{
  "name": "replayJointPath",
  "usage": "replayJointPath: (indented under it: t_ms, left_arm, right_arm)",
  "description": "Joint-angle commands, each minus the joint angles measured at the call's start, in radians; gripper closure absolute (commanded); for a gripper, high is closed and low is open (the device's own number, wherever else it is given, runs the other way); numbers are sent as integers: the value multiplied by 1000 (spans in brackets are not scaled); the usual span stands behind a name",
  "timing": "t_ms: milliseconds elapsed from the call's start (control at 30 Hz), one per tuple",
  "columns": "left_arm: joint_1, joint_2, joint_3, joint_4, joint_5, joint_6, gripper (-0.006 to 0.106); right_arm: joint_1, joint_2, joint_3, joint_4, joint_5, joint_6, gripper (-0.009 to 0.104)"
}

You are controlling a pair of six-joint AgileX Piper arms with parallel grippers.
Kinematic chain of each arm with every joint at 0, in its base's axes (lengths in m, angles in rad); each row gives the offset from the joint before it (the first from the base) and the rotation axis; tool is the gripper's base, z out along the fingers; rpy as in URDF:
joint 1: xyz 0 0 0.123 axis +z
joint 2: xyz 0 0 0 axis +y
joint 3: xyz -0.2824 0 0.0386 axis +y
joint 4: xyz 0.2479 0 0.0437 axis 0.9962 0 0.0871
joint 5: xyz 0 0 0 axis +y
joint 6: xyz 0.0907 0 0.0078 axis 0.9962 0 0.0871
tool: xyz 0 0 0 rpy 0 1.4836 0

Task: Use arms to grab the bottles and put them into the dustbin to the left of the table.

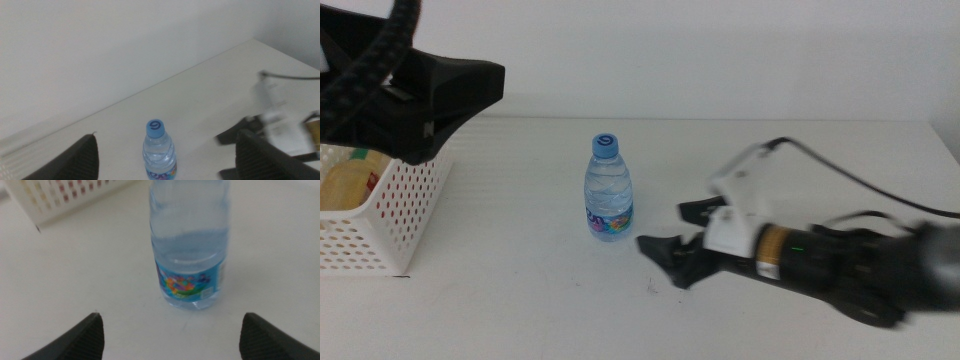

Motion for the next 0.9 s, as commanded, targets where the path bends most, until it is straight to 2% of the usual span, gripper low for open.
replayJointPath:
  t_ms: [0, 67, 133, 200, 300, 367, 433, 567, 667, 867]
  left_arm:
    - [-2, -1, -6, 1, -13, 1, 7]
    - [-2, -1, -6, 1, -13, 1, 7]
    - [-2, -1, -6, 1, -13, 1, 7]
    - [-2, -1, -6, 1, -15, 1, 7]
    - [-2, -1, -6, 1, -17, 1, 7]
    - [-2, -1, -6, 1, -17, 1, 7]
    - [-2, -1, -6, 1, -17, 1, 7]
    - [-2, -1, -6, 1, -17, 1, 7]
    - [-2, -1, -6, 1, -17, 1, 7]
    - [-2, -1, -6, 2, -20, 1, 7]
  right_arm:
    - [1, -159, 104, 78, 24, -27, 18]
    - [1, -311, 156, 132, 151, -27, 18]
    - [1, -487, 162, 198, 402, -32, 18]
    - [1, -636, 131, 278, 627, -105, 18]
    - [1, -843, 33, 454, 930, -356, 18]
    - [1, -940, -73, 623, 1099, -557, 18]
    - [1, -990, -176, 720, 1240, -673, 18]
    - [1, -1015, -370, 713, 1496, -685, 18]
    - [1, -1015, -439, 719, 1616, -683, 17]
    - [1, -1015, -448, 713, 1602, -643, 15]
